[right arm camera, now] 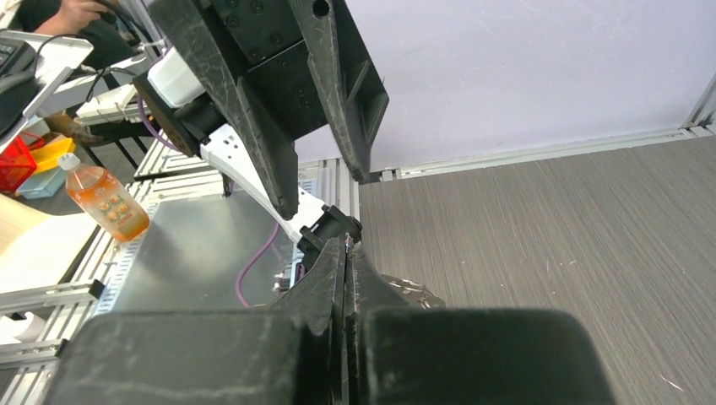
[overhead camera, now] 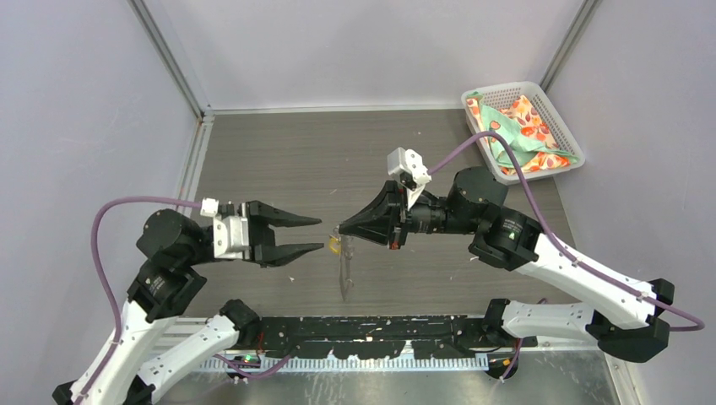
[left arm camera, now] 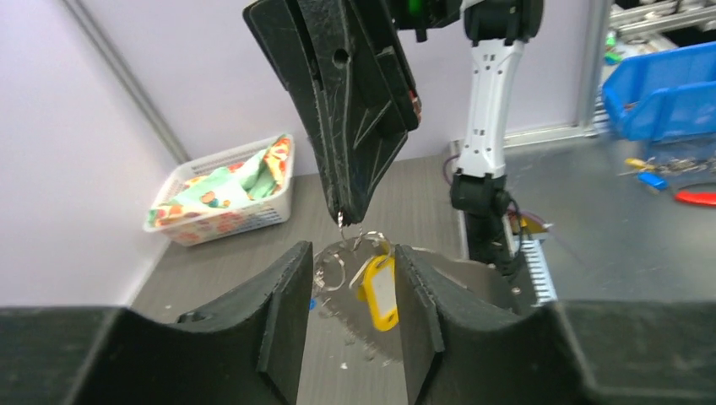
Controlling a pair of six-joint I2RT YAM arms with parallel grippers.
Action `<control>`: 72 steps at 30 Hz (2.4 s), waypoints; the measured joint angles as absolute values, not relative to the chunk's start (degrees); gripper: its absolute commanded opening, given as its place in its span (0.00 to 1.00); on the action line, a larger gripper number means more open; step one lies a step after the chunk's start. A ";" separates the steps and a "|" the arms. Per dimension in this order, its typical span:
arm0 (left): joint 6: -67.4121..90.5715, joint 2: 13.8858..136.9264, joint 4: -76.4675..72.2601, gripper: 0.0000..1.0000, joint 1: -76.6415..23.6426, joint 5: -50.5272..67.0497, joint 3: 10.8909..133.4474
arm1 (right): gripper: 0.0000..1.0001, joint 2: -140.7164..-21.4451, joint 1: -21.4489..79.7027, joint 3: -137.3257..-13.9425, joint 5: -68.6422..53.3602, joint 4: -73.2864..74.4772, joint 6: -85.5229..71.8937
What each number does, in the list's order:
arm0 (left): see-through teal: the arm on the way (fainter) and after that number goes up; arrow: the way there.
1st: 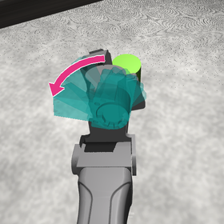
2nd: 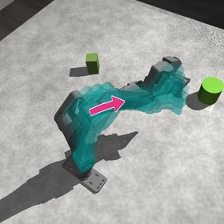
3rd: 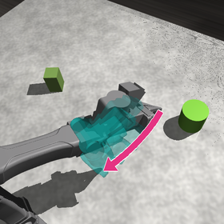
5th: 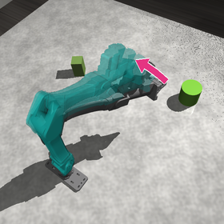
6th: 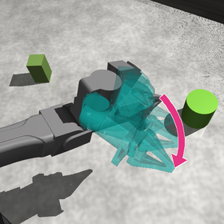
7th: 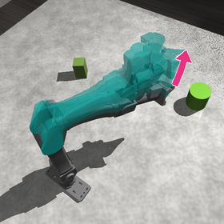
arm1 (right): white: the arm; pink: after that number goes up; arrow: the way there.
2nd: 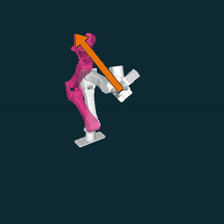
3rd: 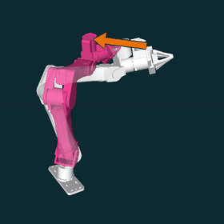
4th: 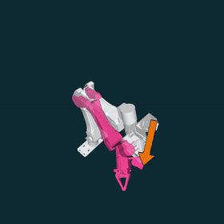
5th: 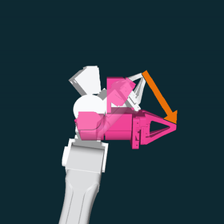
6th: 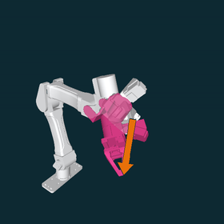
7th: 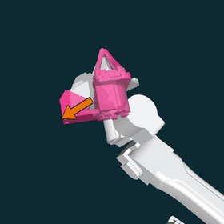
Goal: Put the keys on the keyring
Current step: Adjust the key on the keyring.
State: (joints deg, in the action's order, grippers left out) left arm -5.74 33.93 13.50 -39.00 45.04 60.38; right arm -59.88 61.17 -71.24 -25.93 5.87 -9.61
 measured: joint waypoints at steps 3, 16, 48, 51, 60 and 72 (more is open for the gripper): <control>-2.17 35.66 13.72 0.29 -39.00 46.65 61.63 | 0.01 -60.12 61.14 -71.24 -26.83 5.93 -8.86; 6.33 41.04 16.25 0.06 -39.00 48.40 62.28 | 0.01 -61.91 61.01 -72.44 -30.13 8.34 -6.81; -4.25 50.13 34.00 0.00 -39.00 53.63 71.26 | 0.21 -84.42 61.06 -113.78 -28.88 63.57 10.98; -4.99 50.13 34.35 0.00 -39.00 53.84 71.26 | 0.17 -84.14 61.06 -113.80 -29.52 63.83 11.68; -4.99 49.98 34.17 0.00 -39.00 54.43 71.26 | 0.22 -84.16 61.06 -113.80 -29.87 64.55 12.05; -4.73 49.84 32.49 0.00 -39.00 54.48 71.20 | 0.02 -84.27 61.06 -113.49 -29.50 62.06 10.09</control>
